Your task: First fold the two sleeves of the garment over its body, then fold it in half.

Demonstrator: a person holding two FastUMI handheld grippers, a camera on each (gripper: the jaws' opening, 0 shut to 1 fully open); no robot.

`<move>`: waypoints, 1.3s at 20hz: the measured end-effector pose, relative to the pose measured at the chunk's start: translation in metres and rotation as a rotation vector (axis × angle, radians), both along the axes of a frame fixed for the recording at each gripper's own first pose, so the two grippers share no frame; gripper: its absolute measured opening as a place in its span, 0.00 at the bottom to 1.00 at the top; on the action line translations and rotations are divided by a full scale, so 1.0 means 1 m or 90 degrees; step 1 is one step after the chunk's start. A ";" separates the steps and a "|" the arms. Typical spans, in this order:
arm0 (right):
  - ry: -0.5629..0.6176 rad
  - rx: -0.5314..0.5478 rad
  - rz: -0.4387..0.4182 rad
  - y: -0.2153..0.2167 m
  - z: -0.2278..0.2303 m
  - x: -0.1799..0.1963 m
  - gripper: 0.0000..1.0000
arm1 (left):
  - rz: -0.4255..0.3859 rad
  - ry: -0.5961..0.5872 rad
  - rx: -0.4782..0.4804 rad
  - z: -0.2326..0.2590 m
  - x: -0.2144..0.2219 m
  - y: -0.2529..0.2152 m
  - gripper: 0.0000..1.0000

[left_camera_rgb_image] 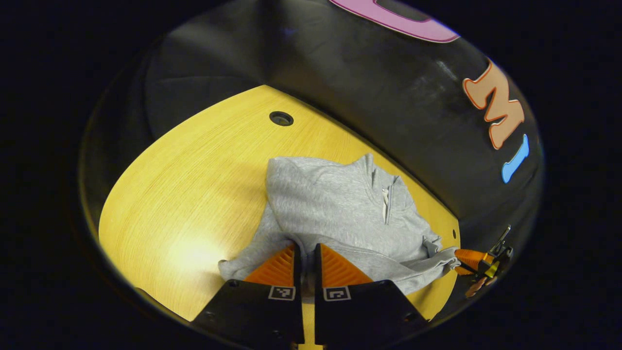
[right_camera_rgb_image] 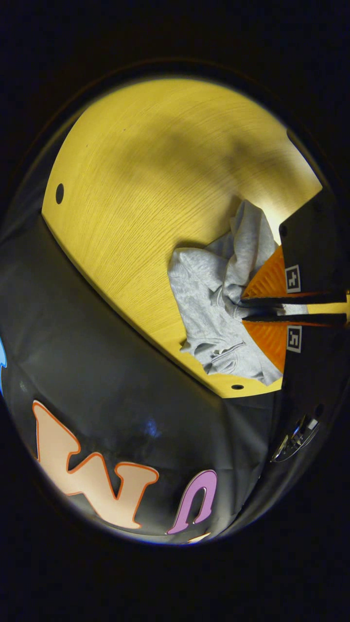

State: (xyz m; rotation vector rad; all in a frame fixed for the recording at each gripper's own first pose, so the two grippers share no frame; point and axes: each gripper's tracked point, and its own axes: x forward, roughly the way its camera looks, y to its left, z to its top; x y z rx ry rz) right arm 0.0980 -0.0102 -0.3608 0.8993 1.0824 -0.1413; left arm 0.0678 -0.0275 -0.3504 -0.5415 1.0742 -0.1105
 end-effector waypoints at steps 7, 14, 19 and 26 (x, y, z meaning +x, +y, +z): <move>-0.056 -0.085 0.018 -0.012 0.010 0.020 0.69 | 0.052 -0.110 -0.009 0.044 0.060 0.013 0.44; -0.232 -0.263 0.051 -0.038 0.083 0.026 0.98 | 0.025 -0.229 0.122 0.093 0.074 0.032 0.96; -0.403 -0.403 0.056 -0.046 0.179 0.021 0.94 | -0.006 -0.377 0.270 0.169 0.063 0.049 0.96; -0.556 -0.570 0.096 -0.037 0.241 -0.021 0.98 | -0.042 -0.499 0.313 0.236 0.035 0.036 0.95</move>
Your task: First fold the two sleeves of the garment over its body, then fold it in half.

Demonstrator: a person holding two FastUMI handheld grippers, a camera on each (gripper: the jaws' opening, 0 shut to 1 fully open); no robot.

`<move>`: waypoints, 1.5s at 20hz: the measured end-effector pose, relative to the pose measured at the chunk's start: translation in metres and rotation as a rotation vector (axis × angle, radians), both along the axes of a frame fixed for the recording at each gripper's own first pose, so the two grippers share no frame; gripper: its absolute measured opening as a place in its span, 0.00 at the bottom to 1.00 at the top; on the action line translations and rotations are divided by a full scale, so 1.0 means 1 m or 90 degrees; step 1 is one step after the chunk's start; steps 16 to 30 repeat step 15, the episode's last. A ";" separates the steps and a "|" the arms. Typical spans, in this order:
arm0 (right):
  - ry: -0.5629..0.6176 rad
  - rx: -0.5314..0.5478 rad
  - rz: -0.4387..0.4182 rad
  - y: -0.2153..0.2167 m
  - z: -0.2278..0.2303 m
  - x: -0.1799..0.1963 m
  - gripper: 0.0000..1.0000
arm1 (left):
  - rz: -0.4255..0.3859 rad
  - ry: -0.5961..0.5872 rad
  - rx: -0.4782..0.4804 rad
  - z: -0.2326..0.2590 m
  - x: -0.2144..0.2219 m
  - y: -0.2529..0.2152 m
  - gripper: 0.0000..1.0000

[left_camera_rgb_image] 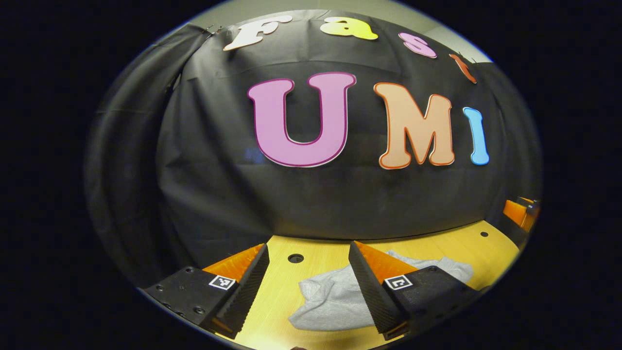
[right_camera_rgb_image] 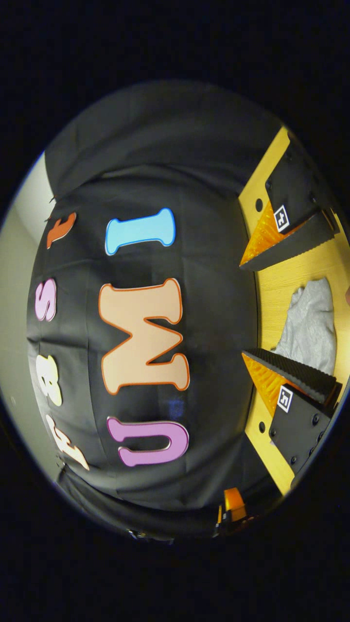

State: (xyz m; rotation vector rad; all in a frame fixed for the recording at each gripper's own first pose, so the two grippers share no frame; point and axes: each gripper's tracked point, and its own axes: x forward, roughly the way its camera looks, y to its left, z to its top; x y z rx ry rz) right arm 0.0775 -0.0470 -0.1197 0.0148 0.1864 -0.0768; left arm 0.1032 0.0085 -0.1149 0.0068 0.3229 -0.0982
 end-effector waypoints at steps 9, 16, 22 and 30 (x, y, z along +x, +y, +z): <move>-0.023 0.013 0.000 0.008 0.014 -0.027 0.99 | 0.034 -0.039 -0.021 0.026 -0.019 0.004 0.94; 0.001 0.018 0.007 0.016 0.006 -0.031 0.99 | 0.036 -0.039 -0.005 0.027 -0.022 0.008 0.94; 0.001 0.018 0.007 0.016 0.006 -0.031 0.99 | 0.036 -0.039 -0.005 0.027 -0.022 0.008 0.94; 0.001 0.018 0.007 0.016 0.006 -0.031 0.99 | 0.036 -0.039 -0.005 0.027 -0.022 0.008 0.94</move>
